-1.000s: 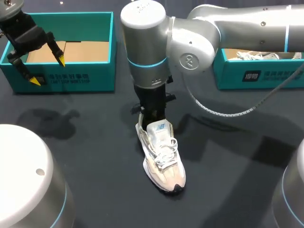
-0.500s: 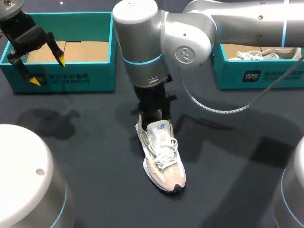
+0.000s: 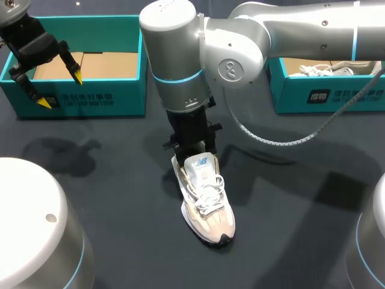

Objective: Take the shoe out of the shoebox, open the shoe tongue, remove and reinsert the insole, then place the shoe into the shoebox

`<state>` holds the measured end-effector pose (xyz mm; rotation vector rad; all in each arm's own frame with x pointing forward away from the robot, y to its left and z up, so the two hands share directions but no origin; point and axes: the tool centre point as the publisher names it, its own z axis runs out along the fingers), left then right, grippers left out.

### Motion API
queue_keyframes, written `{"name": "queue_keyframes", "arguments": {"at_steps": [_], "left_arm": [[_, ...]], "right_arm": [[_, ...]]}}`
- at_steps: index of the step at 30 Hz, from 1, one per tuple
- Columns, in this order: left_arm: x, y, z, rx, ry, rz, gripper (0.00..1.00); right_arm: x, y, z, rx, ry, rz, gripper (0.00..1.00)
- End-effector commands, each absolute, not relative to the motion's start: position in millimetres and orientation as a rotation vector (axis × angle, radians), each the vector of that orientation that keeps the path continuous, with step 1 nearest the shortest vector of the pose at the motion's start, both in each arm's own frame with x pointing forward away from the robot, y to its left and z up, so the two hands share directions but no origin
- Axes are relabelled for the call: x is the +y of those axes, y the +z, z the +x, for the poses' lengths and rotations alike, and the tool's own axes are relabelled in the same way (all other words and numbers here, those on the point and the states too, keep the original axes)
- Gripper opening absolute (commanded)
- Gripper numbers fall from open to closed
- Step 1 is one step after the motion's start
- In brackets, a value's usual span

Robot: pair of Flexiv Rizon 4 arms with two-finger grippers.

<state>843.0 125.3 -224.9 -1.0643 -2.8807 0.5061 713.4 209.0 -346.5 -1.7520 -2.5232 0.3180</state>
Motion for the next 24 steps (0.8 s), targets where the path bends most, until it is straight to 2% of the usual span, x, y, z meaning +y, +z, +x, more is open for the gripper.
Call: {"name": "queue_keyframes", "arguments": {"at_steps": [1, 3, 24], "left_arm": [[125.5, -224.4, 843.0, -2.880, 0.502, -1.064, 1.00], [125.5, -224.4, 843.0, -2.880, 0.502, -1.064, 1.00], [125.5, -224.4, 843.0, -2.880, 0.502, -1.064, 1.00]], "right_arm": [[209.2, -342.5, 711.0, -2.528, 0.326, -1.753, 0.93], [209.0, -342.4, 710.9, -2.524, 0.332, -1.748, 1.00], [205.5, -335.7, 698.2, -2.493, 0.351, -1.791, 1.00]]}}
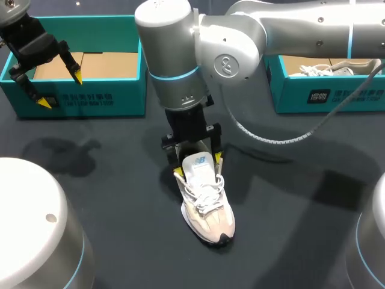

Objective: Take the shoe out of the shoebox, open the shoe tongue, remove and reinsert the insole, then place the shoe into the shoebox

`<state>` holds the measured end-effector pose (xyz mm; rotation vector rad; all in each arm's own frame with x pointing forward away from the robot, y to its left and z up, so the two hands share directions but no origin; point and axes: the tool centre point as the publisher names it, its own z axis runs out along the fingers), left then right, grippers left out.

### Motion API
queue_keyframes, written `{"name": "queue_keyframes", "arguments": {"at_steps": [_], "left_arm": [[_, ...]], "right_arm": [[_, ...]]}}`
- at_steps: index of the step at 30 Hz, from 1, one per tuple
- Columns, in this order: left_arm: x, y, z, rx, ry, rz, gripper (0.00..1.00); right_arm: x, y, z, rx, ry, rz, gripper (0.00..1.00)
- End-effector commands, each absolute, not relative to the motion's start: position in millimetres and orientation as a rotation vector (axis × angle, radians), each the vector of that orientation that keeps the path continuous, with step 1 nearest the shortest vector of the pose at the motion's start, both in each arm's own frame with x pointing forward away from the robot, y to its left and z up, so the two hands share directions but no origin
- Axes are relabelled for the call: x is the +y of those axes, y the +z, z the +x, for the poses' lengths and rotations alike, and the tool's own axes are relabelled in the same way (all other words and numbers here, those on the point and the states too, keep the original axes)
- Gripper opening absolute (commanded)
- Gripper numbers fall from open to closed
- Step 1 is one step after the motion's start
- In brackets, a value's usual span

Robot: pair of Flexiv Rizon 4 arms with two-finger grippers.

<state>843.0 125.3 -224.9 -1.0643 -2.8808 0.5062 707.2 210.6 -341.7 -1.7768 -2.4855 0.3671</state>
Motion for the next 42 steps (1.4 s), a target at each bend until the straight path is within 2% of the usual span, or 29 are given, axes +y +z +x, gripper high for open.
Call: {"name": "queue_keyframes", "arguments": {"at_steps": [1, 24, 42], "left_arm": [[125.5, -224.4, 843.0, -2.880, 0.502, -1.064, 1.00], [125.5, -224.4, 843.0, -2.880, 0.502, -1.064, 1.00], [125.5, -224.4, 843.0, -2.880, 0.502, -1.064, 1.00]], "right_arm": [[205.3, -334.8, 697.1, -2.489, 0.359, -1.800, 1.00], [197.7, -324.5, 678.1, -2.435, 0.347, -1.895, 1.00], [172.5, -299.8, 620.0, -2.248, 0.421, -2.118, 1.00]]}}
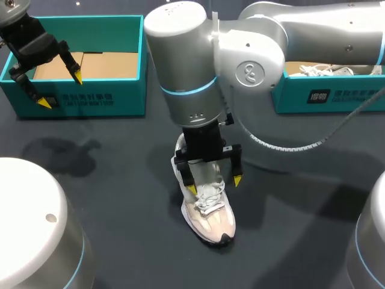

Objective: Take the shoe out of the shoebox, open the shoe tongue, remove and reinsert the insole, then place the shoe into the shoebox

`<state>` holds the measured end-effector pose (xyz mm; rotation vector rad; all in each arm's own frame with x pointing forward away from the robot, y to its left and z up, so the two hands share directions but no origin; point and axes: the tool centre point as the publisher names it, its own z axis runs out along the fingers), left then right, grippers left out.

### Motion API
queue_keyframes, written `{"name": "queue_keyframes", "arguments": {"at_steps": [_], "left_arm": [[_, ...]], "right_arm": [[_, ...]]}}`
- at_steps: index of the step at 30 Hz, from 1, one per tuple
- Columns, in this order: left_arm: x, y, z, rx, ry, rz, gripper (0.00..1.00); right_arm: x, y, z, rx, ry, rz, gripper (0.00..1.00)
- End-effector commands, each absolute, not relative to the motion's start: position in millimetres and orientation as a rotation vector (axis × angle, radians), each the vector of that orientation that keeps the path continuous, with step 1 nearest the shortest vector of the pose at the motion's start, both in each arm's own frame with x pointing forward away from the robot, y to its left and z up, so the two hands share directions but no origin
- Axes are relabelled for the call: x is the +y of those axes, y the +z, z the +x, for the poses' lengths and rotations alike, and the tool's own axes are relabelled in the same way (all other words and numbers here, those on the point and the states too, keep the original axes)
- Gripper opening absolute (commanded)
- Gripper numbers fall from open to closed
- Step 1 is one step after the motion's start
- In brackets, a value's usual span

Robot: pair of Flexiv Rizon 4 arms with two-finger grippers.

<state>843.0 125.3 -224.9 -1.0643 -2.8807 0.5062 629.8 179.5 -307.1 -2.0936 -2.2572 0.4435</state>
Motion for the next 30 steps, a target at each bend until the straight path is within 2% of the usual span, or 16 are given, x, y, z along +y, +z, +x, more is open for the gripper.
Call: {"name": "queue_keyframes", "arguments": {"at_steps": [1, 5, 6, 8, 9, 13, 30], "left_arm": [[125.5, -224.4, 843.0, -2.880, 0.502, -1.064, 1.00], [125.5, -224.4, 843.0, -2.880, 0.502, -1.064, 1.00], [125.5, -224.4, 843.0, -2.880, 0.502, -1.064, 1.00], [125.5, -224.4, 843.0, -2.880, 0.502, -1.064, 1.00], [125.5, -224.4, 843.0, -2.880, 0.502, -1.064, 1.00], [125.5, -224.4, 843.0, -2.880, 0.502, -1.064, 1.00], [125.5, -224.4, 843.0, -2.880, 0.502, -1.064, 1.00]], "right_arm": [[171.5, -298.1, 617.7, -2.248, 0.414, -2.123, 1.00], [169.9, -291.3, 611.4, -2.297, 0.313, -2.111, 0.98], [169.8, -290.0, 610.5, -2.315, 0.289, -2.100, 0.92], [169.9, -287.7, 607.1, -2.351, 0.237, -2.070, 0.58], [169.8, -286.8, 606.2, -2.364, 0.224, -2.061, 0.49], [169.6, -284.4, 605.0, -2.403, 0.180, -2.025, 0.38], [193.7, -291.6, 646.8, -2.679, 0.145, -1.681, 0.36]]}}
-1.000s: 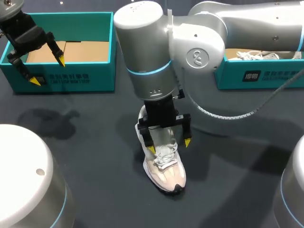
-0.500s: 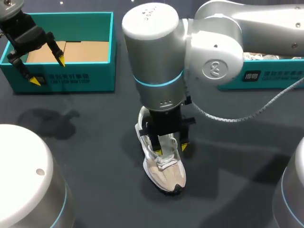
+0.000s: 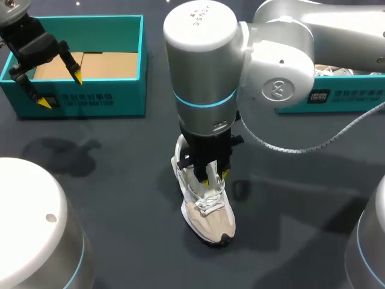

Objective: Take the shoe out of the shoebox, open the shoe tongue, remove and reinsert the insole, then place the shoe into the shoebox

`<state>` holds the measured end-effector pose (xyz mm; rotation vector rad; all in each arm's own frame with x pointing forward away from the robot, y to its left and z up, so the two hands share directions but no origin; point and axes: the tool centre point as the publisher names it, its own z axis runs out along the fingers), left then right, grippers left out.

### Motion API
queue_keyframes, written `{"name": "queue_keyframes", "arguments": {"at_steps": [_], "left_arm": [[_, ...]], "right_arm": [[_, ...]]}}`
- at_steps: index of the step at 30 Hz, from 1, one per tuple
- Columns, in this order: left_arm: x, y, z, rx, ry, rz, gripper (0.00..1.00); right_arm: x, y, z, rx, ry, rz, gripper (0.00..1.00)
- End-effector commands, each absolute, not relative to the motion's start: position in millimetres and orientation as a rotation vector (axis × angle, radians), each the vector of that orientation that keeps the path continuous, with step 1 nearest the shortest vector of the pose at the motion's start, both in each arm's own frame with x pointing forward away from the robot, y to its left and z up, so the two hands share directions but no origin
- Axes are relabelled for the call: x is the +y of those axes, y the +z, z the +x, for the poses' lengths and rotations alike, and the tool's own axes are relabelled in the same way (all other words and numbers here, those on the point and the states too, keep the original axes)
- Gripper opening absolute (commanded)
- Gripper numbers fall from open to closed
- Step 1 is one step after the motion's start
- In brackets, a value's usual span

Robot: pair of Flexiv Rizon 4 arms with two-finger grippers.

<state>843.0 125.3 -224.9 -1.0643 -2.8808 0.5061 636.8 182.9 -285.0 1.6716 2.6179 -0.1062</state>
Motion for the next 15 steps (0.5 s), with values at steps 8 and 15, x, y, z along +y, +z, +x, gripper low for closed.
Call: {"name": "queue_keyframes", "arguments": {"at_steps": [8, 15], "left_arm": [[125.5, -224.4, 843.0, -2.880, 0.502, -1.064, 1.00], [125.5, -224.4, 843.0, -2.880, 0.502, -1.064, 1.00]], "right_arm": [[197.8, -300.8, 662.1, 2.693, -0.083, 1.596, 0.36], [198.6, -317.5, 670.9, 2.718, -0.054, 1.616, 0.35]]}}
